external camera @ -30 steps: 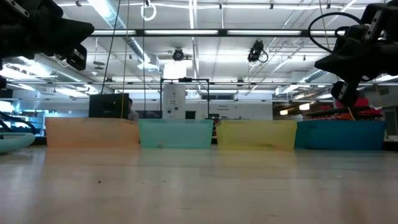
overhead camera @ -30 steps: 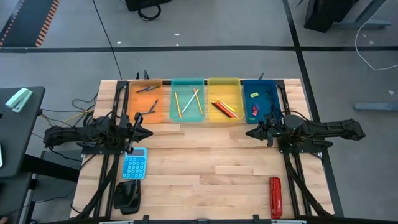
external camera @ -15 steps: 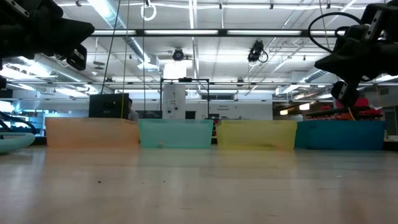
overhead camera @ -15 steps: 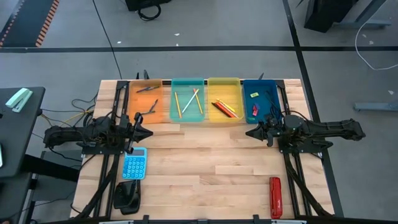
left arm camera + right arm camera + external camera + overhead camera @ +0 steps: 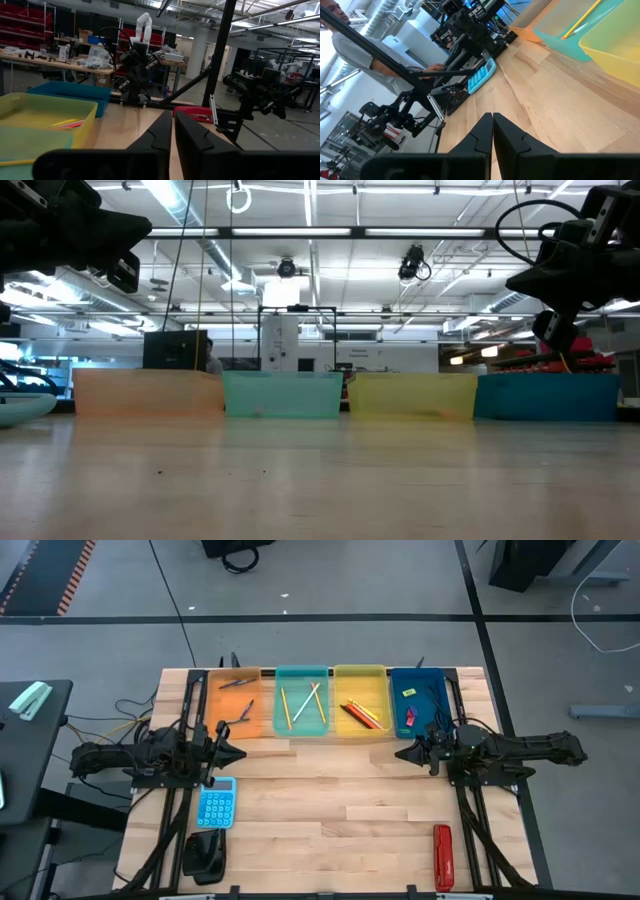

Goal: Sort crayons/erasers/pens/pencils in bins
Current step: Return to Home Position

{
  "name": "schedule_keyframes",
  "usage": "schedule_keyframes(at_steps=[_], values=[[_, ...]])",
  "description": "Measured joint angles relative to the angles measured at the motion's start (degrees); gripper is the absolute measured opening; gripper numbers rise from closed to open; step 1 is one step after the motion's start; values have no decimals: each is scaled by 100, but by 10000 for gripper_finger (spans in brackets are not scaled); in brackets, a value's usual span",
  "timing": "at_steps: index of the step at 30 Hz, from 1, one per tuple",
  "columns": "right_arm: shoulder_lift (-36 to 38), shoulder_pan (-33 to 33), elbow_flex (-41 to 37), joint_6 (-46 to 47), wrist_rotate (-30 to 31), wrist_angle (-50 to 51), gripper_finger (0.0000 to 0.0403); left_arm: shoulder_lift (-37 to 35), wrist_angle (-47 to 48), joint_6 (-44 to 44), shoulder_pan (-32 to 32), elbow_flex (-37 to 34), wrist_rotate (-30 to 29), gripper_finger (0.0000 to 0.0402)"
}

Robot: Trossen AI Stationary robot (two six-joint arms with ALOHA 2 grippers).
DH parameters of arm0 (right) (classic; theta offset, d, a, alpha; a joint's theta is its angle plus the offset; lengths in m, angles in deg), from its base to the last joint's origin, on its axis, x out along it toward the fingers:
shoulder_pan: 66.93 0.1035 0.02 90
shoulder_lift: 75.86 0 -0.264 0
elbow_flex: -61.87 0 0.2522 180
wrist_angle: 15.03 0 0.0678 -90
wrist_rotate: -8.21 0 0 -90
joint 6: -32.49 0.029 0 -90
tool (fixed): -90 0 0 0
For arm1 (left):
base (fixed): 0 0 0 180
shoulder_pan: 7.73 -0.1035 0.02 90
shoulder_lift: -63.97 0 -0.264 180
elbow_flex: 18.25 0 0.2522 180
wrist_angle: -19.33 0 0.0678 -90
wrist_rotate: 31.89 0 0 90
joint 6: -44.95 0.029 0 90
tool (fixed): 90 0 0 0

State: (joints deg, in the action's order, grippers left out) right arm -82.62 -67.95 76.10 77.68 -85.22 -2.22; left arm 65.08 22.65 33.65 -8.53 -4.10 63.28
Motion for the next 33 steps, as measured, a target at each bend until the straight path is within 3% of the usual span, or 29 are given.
schedule_keyframes(at_steps=[33], values=[[0,0,0,0,0,0,21,-1,0,-2,0,0,2,25]])
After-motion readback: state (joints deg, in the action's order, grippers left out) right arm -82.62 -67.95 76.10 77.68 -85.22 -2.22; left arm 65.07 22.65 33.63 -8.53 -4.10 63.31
